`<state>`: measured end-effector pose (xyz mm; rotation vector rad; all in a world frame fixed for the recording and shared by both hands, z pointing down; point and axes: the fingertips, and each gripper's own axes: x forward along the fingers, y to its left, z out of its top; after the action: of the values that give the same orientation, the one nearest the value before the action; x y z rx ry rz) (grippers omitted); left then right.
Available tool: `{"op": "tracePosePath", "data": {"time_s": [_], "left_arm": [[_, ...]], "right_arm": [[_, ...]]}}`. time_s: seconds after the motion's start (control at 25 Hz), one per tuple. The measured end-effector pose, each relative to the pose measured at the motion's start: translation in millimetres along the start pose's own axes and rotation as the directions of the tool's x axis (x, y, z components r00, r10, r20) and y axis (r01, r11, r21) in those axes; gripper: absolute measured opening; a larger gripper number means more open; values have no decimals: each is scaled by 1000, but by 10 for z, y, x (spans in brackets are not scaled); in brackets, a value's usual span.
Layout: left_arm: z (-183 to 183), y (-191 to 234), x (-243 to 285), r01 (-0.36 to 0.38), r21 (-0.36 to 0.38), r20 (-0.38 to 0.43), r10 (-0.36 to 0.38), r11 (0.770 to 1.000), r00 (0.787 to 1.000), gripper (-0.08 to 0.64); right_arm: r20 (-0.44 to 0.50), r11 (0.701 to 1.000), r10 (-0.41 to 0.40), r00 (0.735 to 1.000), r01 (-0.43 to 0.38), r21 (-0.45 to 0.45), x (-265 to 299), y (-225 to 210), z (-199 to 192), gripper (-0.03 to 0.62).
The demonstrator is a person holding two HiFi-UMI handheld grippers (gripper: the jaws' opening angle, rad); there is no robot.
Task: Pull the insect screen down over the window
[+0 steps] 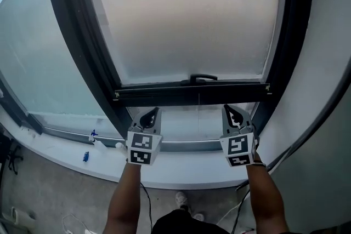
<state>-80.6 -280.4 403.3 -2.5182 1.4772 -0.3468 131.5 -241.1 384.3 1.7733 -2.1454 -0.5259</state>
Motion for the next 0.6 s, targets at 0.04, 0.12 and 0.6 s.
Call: {"op": "tracePosePath", "data": {"time_s": [0.04,0.12,0.6], "left_arm": [[-16,-26,-78,-5,-62,10,6,998,1000,3],[-62,-60,-224,-26,-169,21,30,985,999,3],[-227,-435,-667,-32,-223,25,38,974,999,2]], "right_arm": [[3,999,-10,1000,9,43,-76,8,-9,5],[3,990,-29,1000,28,136,-218,0,-35,5],[-17,932,-74,997,75,354,-737,262,-198,5]]}}
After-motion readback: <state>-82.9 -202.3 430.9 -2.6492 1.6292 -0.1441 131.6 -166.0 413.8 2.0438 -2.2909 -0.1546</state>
